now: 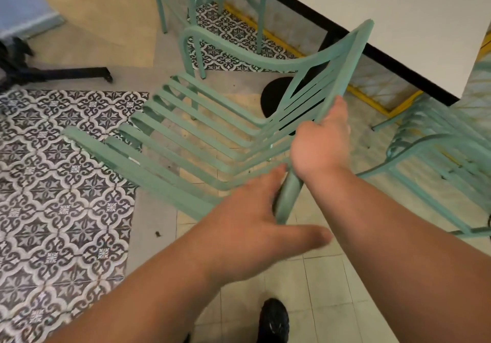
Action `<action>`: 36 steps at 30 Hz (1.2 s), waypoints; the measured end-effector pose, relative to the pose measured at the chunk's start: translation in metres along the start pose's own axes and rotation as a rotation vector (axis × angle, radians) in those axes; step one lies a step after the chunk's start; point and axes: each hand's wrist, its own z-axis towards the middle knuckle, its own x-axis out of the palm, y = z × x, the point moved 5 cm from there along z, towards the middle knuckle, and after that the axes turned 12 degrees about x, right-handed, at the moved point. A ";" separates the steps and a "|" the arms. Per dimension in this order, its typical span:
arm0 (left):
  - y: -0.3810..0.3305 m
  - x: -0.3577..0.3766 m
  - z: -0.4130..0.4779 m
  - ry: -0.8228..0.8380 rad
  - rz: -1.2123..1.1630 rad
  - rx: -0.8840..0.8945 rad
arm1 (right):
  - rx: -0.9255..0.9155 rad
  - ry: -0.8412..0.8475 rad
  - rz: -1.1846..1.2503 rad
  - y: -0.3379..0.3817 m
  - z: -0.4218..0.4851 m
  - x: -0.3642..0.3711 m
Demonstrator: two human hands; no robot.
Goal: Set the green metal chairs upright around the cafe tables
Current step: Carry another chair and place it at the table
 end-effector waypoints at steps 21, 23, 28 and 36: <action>-0.001 0.020 0.010 -0.190 0.253 -0.160 | -0.636 0.223 -0.847 0.049 0.071 -0.032; 0.000 0.021 0.011 -0.190 0.268 -0.162 | -0.774 0.317 -0.961 0.065 0.091 -0.030; 0.001 0.021 0.015 -0.189 0.313 -0.141 | -0.973 0.300 -1.021 0.068 0.124 -0.008; 0.008 0.021 0.016 -0.187 0.269 -0.149 | -1.078 0.216 -0.918 0.069 0.121 -0.004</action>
